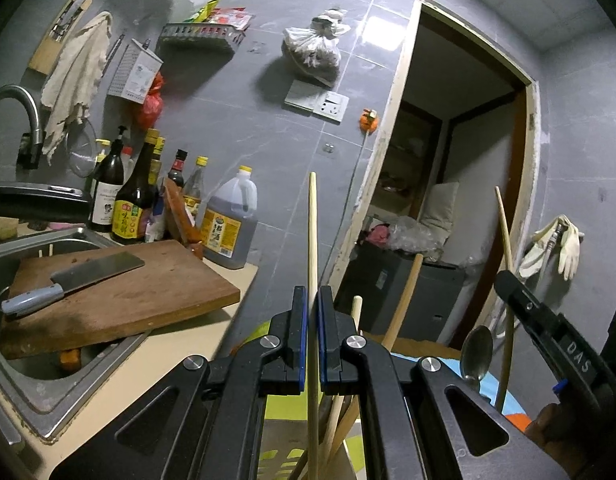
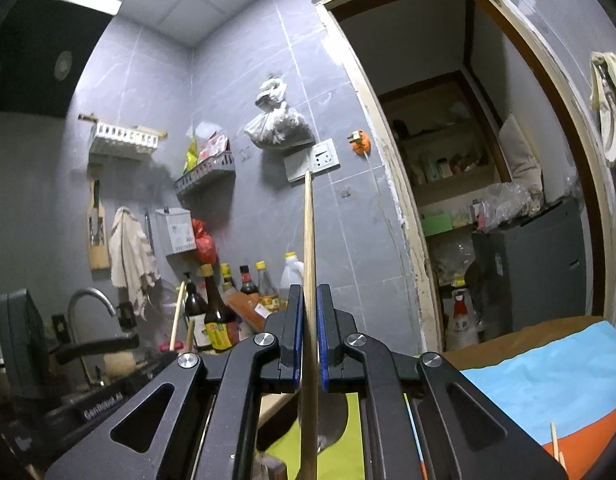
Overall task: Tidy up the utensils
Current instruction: 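Open the left tool over the caddy while the right tool releases its chopstick in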
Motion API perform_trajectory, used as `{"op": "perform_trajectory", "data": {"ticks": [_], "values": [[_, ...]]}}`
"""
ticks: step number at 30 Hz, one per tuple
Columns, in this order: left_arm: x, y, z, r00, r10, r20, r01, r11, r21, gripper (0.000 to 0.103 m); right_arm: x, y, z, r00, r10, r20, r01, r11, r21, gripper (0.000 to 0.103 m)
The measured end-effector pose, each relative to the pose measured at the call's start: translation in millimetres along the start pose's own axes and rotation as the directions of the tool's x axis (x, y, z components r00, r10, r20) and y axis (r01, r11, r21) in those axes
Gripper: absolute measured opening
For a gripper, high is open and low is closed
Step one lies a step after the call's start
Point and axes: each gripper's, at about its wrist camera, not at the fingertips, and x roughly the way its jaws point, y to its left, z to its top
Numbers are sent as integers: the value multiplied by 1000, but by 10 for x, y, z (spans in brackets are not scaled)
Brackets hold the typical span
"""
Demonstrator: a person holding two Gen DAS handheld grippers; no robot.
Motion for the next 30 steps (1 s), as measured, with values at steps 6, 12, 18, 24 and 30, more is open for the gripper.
{"op": "perform_trajectory", "data": {"ticks": [6,12,18,24,30], "values": [[-26,1,-23,999,-34,-10,34,999,7,3,-21,43,-70,1000,11,-15,-11,1000,-21,5],[-68,-37,-19,998,-67,-3,67,997,24,3,-18,52,-92,999,29,-23,-30,999,-22,5],[-63,-95,-30,997,-75,-9,75,996,48,3,-32,52,-87,999,32,-18,-33,999,-21,6],[-98,-122,-2,997,-79,3,79,996,47,18,-64,55,-64,1000,25,0,-25,999,-28,13],[-192,-213,82,996,-87,36,85,995,49,27,-106,30,30,1000,12,9,-11,1000,-22,20]]}}
